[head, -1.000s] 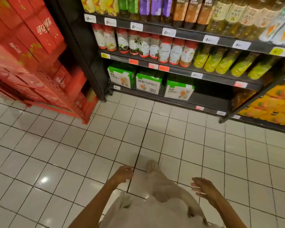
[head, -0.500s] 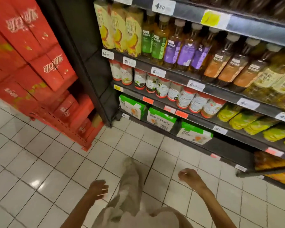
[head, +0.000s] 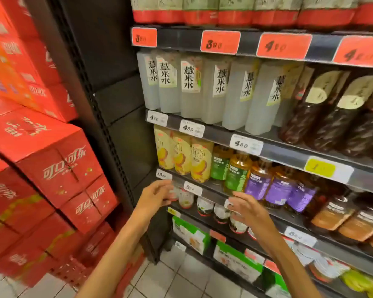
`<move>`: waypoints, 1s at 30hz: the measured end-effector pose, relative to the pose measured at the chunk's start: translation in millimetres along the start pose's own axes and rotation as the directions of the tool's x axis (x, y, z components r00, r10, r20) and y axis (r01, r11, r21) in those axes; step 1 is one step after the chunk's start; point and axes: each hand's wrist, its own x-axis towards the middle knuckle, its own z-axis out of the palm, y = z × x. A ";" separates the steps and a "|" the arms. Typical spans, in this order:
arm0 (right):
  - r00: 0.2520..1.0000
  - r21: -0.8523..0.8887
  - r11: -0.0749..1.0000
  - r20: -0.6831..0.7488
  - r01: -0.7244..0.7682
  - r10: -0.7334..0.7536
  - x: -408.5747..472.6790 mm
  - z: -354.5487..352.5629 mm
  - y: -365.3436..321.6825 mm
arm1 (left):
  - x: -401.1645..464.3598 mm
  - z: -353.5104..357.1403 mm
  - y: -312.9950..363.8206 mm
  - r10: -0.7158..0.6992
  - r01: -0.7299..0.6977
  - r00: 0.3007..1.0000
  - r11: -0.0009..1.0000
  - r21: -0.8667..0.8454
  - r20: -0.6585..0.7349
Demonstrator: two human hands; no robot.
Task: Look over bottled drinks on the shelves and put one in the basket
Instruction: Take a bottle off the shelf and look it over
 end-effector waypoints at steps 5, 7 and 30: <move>0.904 0.015 0.904 -0.004 0.427 -0.427 51.1 30.7 -98.0 | 21.6 -19.5 115.3 0.447 -0.458 0.879 0.888 -0.036 -0.166; 0.826 0.024 0.825 -0.006 0.564 -0.564 59.8 37.0 -134.9 | 31.3 -27.1 155.4 0.559 -0.584 0.797 0.810 -0.055 -0.229; 0.343 -0.870 -0.165 0.348 0.464 -0.872 213.8 190.3 -439.0 | 156.8 -56.8 336.0 0.664 -0.610 0.732 0.739 0.285 -0.153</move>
